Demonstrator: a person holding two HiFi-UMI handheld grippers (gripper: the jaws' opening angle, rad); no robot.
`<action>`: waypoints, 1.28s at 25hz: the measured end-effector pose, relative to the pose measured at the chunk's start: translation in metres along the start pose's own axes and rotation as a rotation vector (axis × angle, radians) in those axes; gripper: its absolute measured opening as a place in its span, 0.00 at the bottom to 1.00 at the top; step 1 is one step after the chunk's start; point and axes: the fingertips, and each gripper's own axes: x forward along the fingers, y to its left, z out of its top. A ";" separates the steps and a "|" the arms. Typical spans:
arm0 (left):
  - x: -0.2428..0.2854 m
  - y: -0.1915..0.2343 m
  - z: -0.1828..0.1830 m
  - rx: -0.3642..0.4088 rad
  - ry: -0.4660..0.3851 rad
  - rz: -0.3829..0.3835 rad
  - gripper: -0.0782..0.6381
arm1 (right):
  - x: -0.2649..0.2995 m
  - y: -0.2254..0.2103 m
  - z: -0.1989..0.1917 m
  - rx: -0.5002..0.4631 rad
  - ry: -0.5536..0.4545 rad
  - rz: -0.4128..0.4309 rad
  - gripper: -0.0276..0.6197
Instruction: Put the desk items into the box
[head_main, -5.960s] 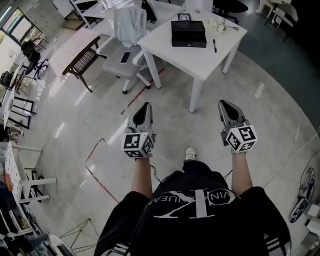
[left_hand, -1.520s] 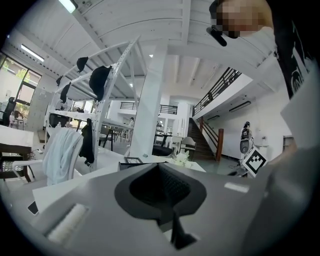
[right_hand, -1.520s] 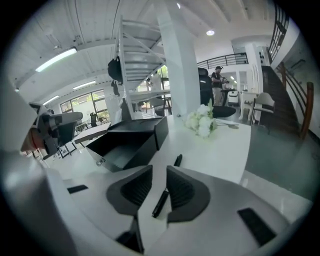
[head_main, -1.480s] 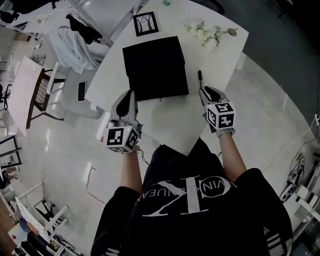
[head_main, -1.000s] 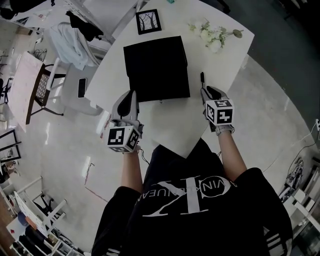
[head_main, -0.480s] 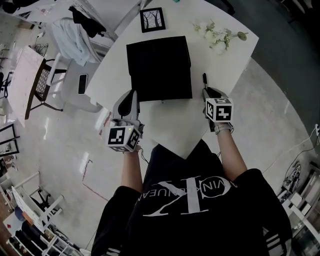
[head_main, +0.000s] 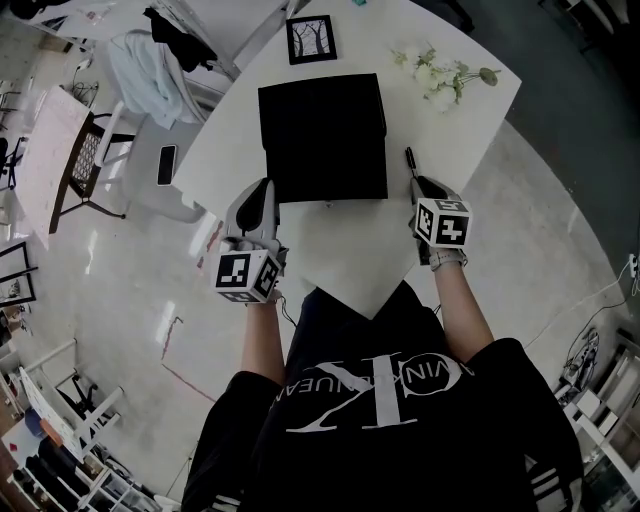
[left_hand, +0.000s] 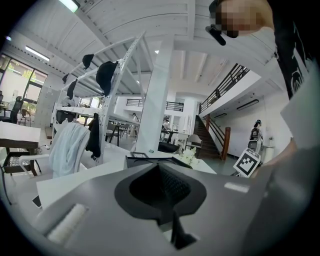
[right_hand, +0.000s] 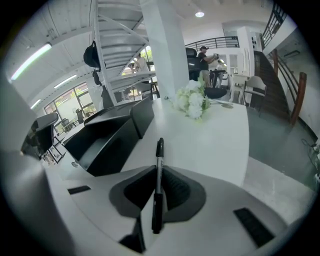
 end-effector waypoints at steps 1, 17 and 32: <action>0.000 0.001 0.000 -0.001 -0.001 0.001 0.12 | 0.000 0.001 0.002 0.001 -0.007 0.003 0.12; -0.009 0.010 0.015 -0.004 -0.048 0.014 0.12 | -0.024 0.033 0.069 -0.101 -0.145 0.059 0.12; -0.028 0.033 0.019 -0.030 -0.080 0.074 0.12 | -0.024 0.127 0.101 -0.367 -0.160 0.326 0.12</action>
